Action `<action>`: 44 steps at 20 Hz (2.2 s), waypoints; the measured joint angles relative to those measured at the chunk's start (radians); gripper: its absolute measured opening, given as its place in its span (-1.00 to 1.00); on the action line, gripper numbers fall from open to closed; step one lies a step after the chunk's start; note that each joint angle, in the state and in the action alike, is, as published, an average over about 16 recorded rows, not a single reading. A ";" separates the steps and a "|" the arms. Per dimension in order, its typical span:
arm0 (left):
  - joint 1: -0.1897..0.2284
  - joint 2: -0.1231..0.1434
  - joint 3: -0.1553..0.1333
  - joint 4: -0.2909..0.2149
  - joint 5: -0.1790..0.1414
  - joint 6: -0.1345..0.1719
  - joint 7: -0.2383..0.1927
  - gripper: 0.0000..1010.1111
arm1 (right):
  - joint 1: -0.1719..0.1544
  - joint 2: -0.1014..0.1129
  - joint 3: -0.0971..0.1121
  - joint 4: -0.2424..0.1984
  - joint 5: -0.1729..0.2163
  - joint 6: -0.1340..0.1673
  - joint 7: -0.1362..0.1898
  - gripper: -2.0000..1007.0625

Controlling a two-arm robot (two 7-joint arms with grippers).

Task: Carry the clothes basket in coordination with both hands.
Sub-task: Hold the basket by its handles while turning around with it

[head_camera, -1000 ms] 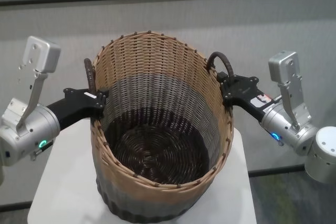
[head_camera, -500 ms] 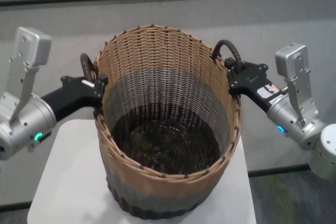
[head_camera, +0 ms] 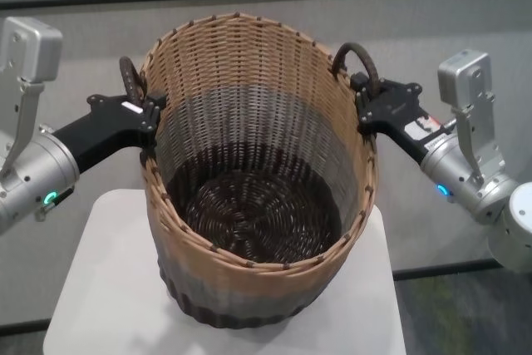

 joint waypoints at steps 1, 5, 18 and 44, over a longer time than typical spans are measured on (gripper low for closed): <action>-0.002 0.002 -0.001 -0.001 -0.001 -0.004 -0.004 -1.00 | 0.000 -0.002 0.002 -0.003 -0.001 0.001 0.002 -0.97; -0.010 0.008 -0.004 -0.002 -0.010 -0.013 -0.022 -1.00 | 0.002 -0.010 0.012 -0.016 -0.001 0.008 0.008 -0.97; -0.053 0.057 0.021 0.014 0.055 -0.089 -0.054 -1.00 | -0.005 -0.042 0.048 -0.029 0.018 0.016 0.040 -0.97; -0.081 0.009 -0.050 0.002 -0.082 0.055 -0.036 -1.00 | -0.015 -0.067 0.073 -0.055 -0.012 0.059 0.085 -0.97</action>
